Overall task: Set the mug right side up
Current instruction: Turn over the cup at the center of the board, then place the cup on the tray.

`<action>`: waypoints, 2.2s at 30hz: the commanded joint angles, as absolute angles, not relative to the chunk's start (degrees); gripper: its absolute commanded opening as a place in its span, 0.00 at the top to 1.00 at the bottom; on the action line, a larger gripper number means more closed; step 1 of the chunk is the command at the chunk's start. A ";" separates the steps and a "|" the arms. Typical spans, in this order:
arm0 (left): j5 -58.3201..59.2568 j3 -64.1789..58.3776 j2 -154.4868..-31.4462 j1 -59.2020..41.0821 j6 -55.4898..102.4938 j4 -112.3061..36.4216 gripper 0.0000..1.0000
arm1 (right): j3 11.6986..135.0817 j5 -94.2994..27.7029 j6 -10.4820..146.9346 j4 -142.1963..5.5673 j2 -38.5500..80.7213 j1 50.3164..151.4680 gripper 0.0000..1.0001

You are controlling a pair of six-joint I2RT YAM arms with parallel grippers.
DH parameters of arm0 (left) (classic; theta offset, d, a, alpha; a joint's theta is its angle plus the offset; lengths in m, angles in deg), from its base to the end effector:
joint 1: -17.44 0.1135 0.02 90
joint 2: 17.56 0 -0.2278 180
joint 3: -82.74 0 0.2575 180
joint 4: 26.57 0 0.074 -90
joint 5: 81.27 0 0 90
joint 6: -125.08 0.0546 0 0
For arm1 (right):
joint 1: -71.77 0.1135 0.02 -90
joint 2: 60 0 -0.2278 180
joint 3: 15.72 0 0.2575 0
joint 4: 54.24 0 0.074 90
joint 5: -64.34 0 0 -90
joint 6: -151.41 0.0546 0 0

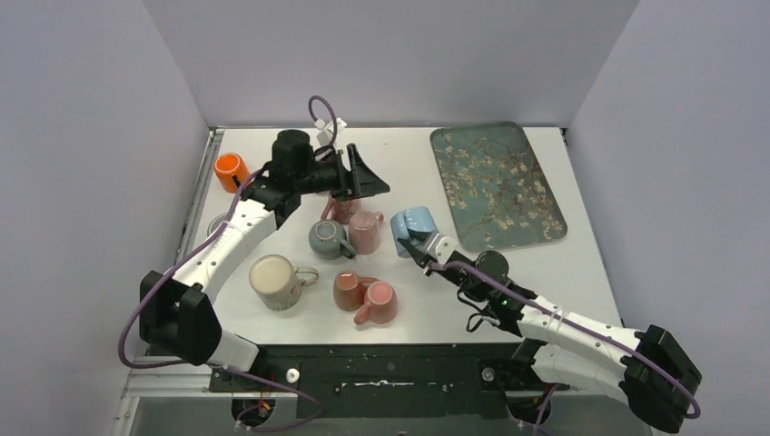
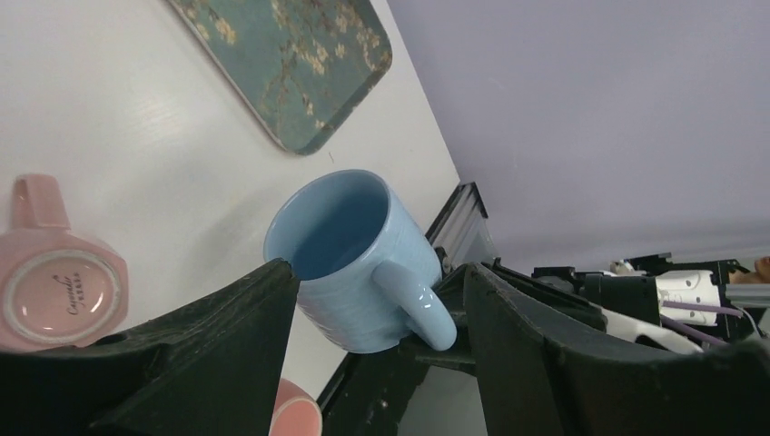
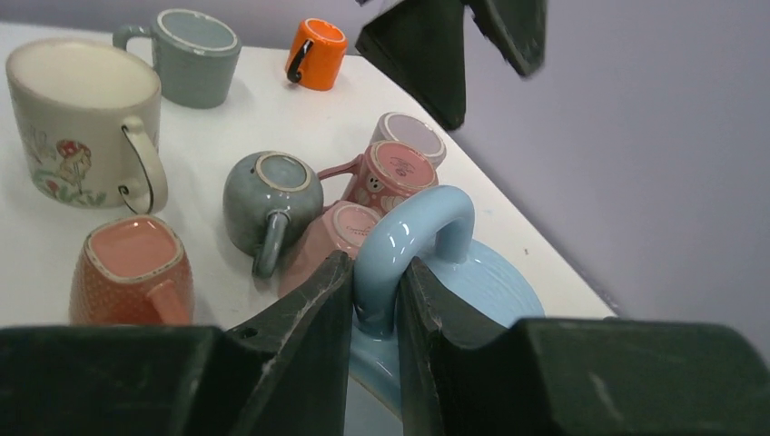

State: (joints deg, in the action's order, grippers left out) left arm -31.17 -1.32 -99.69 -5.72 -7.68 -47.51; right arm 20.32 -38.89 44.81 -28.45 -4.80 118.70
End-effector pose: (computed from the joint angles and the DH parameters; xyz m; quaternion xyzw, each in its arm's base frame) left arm 0.3133 -0.1721 0.3101 0.0650 0.7879 -0.5300 0.3068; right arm 0.1681 0.1981 0.2307 -0.4209 0.5164 0.2680 0.6960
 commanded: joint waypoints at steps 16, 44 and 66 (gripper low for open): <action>-37.23 -3.18 -105.02 -9.63 -3.18 -64.11 0.35 | 28.23 -21.22 14.24 -23.24 2.06 132.27 1.00; -43.59 1.15 -107.03 -11.53 -8.06 -53.03 1.00 | 32.69 -16.70 11.50 -29.34 9.69 134.08 0.92; -31.76 -3.92 -115.14 -12.02 -9.46 -27.24 1.00 | 50.69 -7.66 81.45 -70.96 -1.16 120.95 0.51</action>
